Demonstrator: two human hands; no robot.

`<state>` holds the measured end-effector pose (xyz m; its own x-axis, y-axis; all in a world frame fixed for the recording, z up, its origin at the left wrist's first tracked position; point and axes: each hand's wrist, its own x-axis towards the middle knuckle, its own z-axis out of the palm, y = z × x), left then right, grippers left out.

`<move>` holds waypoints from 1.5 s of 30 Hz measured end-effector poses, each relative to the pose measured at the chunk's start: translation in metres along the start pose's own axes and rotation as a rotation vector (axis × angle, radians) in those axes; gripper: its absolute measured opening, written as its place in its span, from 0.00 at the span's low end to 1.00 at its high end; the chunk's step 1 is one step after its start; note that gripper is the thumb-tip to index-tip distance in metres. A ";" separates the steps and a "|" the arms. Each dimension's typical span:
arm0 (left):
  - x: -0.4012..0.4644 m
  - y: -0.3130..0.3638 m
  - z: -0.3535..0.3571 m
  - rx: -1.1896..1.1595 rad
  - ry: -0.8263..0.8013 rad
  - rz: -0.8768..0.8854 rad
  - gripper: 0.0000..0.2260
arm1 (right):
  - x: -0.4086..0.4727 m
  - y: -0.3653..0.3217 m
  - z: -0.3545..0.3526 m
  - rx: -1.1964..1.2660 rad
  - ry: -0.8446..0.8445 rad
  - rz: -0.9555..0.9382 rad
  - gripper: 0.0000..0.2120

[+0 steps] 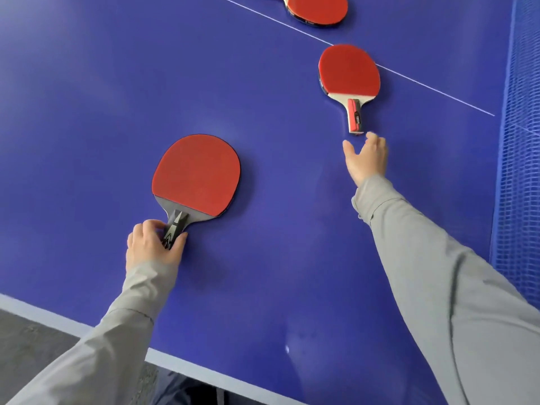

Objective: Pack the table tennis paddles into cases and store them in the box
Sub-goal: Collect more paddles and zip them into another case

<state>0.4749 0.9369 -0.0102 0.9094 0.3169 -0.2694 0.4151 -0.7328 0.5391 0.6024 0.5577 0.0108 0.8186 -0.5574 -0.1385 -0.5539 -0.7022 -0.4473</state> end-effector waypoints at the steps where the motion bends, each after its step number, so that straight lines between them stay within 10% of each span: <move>1: 0.002 -0.001 0.000 -0.001 -0.002 0.012 0.13 | 0.012 -0.003 0.003 -0.023 0.019 0.001 0.28; 17: 0.024 0.003 -0.012 -0.330 -0.310 -0.126 0.13 | 0.062 -0.043 0.026 0.166 -0.092 0.196 0.18; 33: -0.021 0.023 0.007 -0.574 -0.249 -0.217 0.12 | -0.184 -0.042 0.033 0.499 -0.033 0.256 0.10; 45: -0.033 0.001 -0.018 -0.743 -0.699 -0.100 0.19 | -0.325 -0.084 0.066 0.568 -0.088 0.257 0.11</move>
<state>0.4457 0.9364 0.0137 0.7493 -0.2398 -0.6173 0.6162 -0.0890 0.7825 0.3927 0.8272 0.0351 0.6930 -0.6215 -0.3653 -0.5869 -0.1921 -0.7865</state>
